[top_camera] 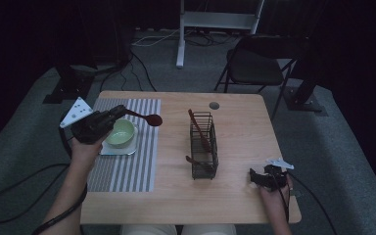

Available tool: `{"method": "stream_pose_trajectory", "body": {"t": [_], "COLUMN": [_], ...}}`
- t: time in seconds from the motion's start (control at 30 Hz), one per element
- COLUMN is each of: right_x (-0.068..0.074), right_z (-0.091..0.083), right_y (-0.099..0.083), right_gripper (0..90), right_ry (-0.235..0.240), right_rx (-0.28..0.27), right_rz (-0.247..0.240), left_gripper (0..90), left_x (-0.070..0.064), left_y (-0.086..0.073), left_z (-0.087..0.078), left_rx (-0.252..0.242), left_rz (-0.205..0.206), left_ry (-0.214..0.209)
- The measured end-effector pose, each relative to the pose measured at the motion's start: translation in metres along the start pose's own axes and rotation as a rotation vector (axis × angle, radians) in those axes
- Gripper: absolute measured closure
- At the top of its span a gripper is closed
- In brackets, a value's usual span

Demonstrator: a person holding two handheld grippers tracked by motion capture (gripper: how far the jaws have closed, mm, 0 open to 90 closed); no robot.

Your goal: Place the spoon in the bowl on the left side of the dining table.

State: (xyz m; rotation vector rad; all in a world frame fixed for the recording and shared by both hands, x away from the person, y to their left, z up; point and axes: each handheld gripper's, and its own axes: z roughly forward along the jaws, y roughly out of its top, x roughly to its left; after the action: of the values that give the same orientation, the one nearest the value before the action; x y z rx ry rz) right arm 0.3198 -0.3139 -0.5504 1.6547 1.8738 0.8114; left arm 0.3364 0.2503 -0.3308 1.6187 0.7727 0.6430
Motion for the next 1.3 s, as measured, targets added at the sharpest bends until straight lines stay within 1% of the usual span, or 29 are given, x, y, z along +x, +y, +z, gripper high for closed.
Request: {"method": "stream_pose_trajectory", "body": {"t": [0.03,0.17,0.2,0.23,0.3,0.33,0.37,0.4,0.43,0.47,0.5,0.53,0.6,0.63,0.67,0.8,0.83,0.9,0.93,1.0,1.03,1.1,1.17,1.2,1.23,1.3], "right_x": [0.000,0.000,0.000,0.000,0.000,0.000,0.000,0.000,0.000,0.000,0.000,0.000,0.000,0.000,0.000,0.000,0.000,0.000,0.000,0.000,0.000,0.000,0.000,0.000,0.000,0.000], "right_z": [0.000,0.000,0.000,0.000,0.000,0.000,0.000,0.000,0.000,0.000,0.000,0.000,0.000,0.000,0.000,0.000,0.000,0.000,0.000,0.000,0.000,0.000,0.000,0.000,0.000,0.000], "right_y": [0.000,0.000,0.000,0.000,0.000,0.000,0.000,0.000,0.000,0.000,0.000,0.000,0.000,0.000,0.000,0.000,0.000,0.000,0.000,0.000,0.000,0.000,0.000,0.000,0.000,0.000], "right_gripper": [11.9,11.9,12.0,11.9,11.9,11.9,11.9,11.9,11.9,11.9,12.0,11.9,11.9,12.0,11.9,11.9,11.9,11.9,12.0,11.9,11.9,11.9,11.9,11.9,11.9,11.9], "right_ry": [0.000,0.000,0.000,0.000,0.000,0.000,0.000,0.000,0.000,0.000,0.000,-0.001,-0.001,-0.001,0.000,0.000,0.000,0.000,0.000,0.000,0.000,0.000,0.000,0.000,0.000,0.000], "right_rx": [0.000,0.001,0.000,0.001,0.000,0.000,0.000,0.000,0.000,0.000,-0.001,-0.001,-0.001,-0.002,-0.001,0.000,-0.001,0.000,0.000,0.000,0.000,0.000,0.000,0.000,0.000,0.000], "right_rz": [0.000,0.001,0.002,0.001,0.000,0.001,0.000,0.001,0.001,0.001,0.000,0.000,-0.001,-0.002,0.000,0.001,0.002,0.001,0.000,0.000,0.000,0.000,0.000,-0.001,0.000,0.000], "left_gripper": [84.1,84.1,84.1,84.1,84.1,84.1,84.1,84.1,84.1,84.1,84.1,84.1,84.1,84.1,84.1,84.1,84.1,84.1,84.1,84.1,84.1,84.1,84.1,84.1,84.1,84.1], "left_x": [0.003,0.012,0.014,0.017,0.022,0.023,0.025,0.027,0.028,0.031,0.033,0.035,0.039,0.041,0.043,0.047,0.048,0.051,0.052,0.055,0.056,0.059,0.063,0.064,0.065,0.066], "left_y": [-0.002,-0.009,-0.011,-0.012,-0.016,-0.018,-0.019,-0.022,-0.023,-0.025,-0.026,-0.028,-0.030,-0.030,-0.031,-0.035,-0.037,-0.040,-0.043,-0.047,-0.050,-0.054,-0.059,-0.062,-0.063,-0.066], "left_z": [-0.001,-0.007,-0.008,-0.010,-0.012,-0.014,-0.014,-0.015,-0.016,-0.018,-0.019,-0.021,-0.025,-0.026,-0.029,-0.035,-0.035,-0.037,-0.038,-0.039,-0.040,-0.041,-0.042,-0.043,-0.043,-0.043], "left_rx": [0.003,0.004,0.008,0.007,0.011,0.011,0.014,0.016,0.019,0.025,0.024,0.028,0.026,0.030,0.027,0.034,0.036,0.042,0.046,0.053,0.056,0.060,0.072,0.074,0.077,0.086], "left_rz": [-0.011,-0.024,-0.027,-0.031,-0.044,-0.042,-0.046,-0.052,-0.046,-0.048,-0.050,-0.050,-0.055,-0.055,-0.060,-0.064,-0.064,-0.073,-0.070,-0.080,-0.080,-0.095,-0.101,-0.104,-0.108,-0.108], "left_ry": [-0.004,0.030,0.026,0.044,0.050,0.066,0.066,0.078,0.087,0.090,0.107,0.110,0.136,0.136,0.146,0.162,0.175,0.177,0.190,0.196,0.206,0.207,0.214,0.225,0.223,0.232]}}
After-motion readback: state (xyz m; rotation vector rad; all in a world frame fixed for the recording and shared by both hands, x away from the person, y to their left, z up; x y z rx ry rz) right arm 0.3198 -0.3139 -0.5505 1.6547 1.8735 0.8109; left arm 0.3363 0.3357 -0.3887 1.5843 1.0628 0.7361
